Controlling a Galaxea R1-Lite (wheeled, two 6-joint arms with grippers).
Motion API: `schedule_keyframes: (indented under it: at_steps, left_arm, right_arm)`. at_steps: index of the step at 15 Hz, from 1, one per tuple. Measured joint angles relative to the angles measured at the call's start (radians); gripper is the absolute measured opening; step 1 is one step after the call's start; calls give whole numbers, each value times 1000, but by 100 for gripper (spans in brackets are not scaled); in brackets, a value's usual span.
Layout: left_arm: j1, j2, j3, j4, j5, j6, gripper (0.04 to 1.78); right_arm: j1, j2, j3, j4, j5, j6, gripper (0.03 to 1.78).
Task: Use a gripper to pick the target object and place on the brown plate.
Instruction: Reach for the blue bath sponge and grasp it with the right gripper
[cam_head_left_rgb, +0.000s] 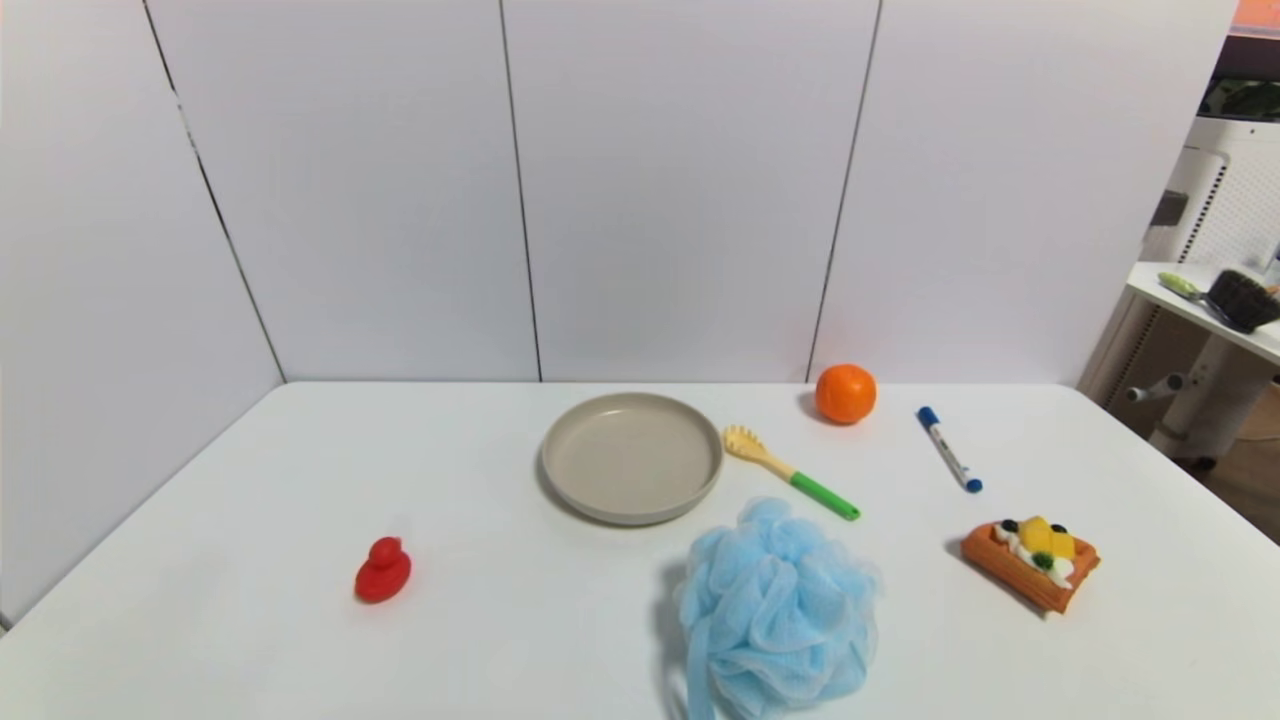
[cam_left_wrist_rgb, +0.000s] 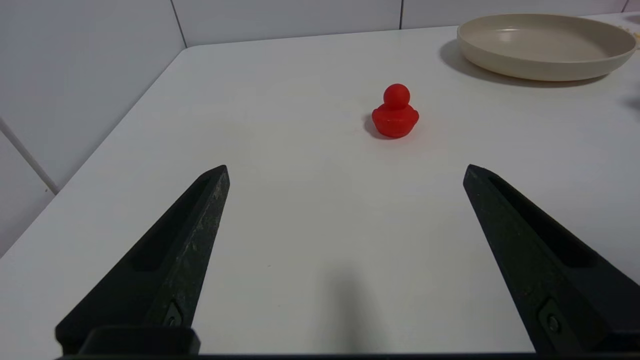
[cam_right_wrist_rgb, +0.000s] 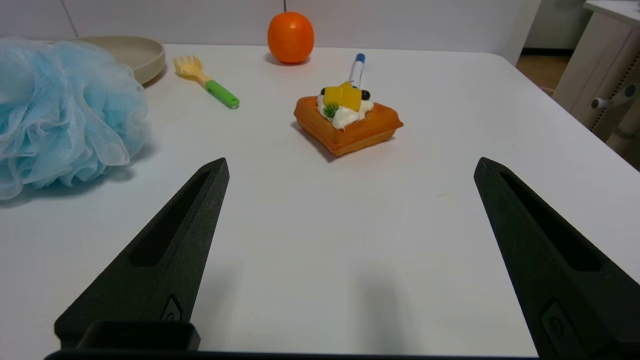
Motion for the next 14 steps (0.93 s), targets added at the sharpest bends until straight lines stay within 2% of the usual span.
schedule_keyframes:
  at_steps: [3, 5, 7, 9, 10, 12, 14]
  left_arm:
    - [0, 0, 0, 0, 0, 0, 169]
    - [0, 0, 0, 0, 0, -1, 169]
    - [0, 0, 0, 0, 0, 0, 169]
    - [0, 0, 0, 0, 0, 0, 169]
    - [0, 0, 0, 0, 0, 0, 169]
    - [0, 0, 0, 0, 0, -1, 169]
    - [0, 0, 0, 0, 0, 0, 169]
  right_arm:
    - [3, 113, -106, 6, 24, 1, 169]
    - [36, 250, -211, 6, 46, 0, 169]
    - [134, 408, -330, 7, 59, -14, 169]
    - [296, 577, -451, 11, 62, -23, 169]
    - [353, 661, -511, 20, 65, -27, 169]
    - [440, 840, -660, 77, 69, -49, 169]
    - [501, 1014, -826, 185, 73, -66, 169]
